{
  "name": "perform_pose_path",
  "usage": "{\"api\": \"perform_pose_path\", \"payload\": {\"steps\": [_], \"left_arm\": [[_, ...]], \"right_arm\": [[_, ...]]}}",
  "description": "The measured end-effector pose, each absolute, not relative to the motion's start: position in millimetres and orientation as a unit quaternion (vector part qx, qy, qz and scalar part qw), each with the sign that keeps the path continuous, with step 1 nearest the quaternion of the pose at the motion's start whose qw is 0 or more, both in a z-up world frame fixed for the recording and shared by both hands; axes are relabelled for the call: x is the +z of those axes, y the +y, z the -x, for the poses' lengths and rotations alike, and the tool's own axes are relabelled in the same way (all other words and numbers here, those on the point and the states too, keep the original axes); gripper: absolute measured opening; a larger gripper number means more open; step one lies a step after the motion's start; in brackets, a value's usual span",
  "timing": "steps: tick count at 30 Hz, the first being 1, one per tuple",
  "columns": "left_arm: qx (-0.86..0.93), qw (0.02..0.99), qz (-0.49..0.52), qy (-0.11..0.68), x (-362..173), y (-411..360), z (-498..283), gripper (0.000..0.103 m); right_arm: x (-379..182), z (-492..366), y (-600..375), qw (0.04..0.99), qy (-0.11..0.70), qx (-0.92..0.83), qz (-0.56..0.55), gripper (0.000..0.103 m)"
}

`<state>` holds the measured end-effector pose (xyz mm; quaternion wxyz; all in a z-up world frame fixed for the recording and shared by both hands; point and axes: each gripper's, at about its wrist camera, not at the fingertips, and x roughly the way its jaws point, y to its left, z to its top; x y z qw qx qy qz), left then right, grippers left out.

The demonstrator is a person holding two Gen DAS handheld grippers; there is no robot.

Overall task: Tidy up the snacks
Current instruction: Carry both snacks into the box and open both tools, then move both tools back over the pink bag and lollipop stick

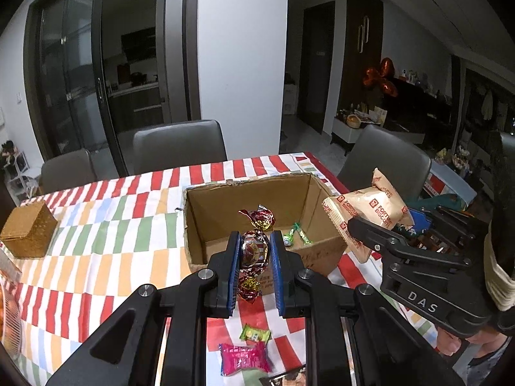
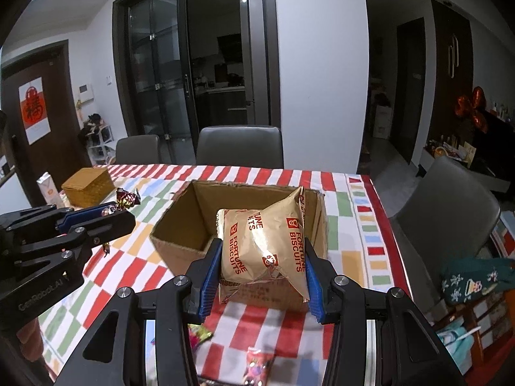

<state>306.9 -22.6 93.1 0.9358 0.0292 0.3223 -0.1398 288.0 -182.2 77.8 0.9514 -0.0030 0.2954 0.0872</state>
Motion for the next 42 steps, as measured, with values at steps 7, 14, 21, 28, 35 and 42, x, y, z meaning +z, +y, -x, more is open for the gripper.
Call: {"api": "perform_pose_path", "payload": {"steps": [7,14,21,28,35,42], "left_arm": [[-0.138,0.931,-0.021,0.338,90,-22,-339,0.019],[-0.143,0.920,-0.007,0.364,82,-21,-374,0.019],[-0.129,0.913,0.000,0.386,73,-23,-399,0.019],[-0.095,0.924,-0.039,0.369,75,-29,-390,0.054],[-0.095,0.926,-0.014,0.366,77,-15,-362,0.058],[-0.098,0.926,-0.015,0.365,68,-10,-323,0.063]], "right_arm": [[73,-323,-183,0.946,0.315,0.080,0.005,0.047],[64,-354,-182,0.935,0.343,0.085,-0.006,0.047],[60,-378,-180,0.930,0.359,0.080,-0.009,0.048],[59,-383,-183,0.930,0.362,0.059,-0.015,0.063],[59,-355,-187,0.933,0.355,0.057,-0.009,0.063],[60,-315,-177,0.939,0.335,0.072,0.005,0.063]]}}
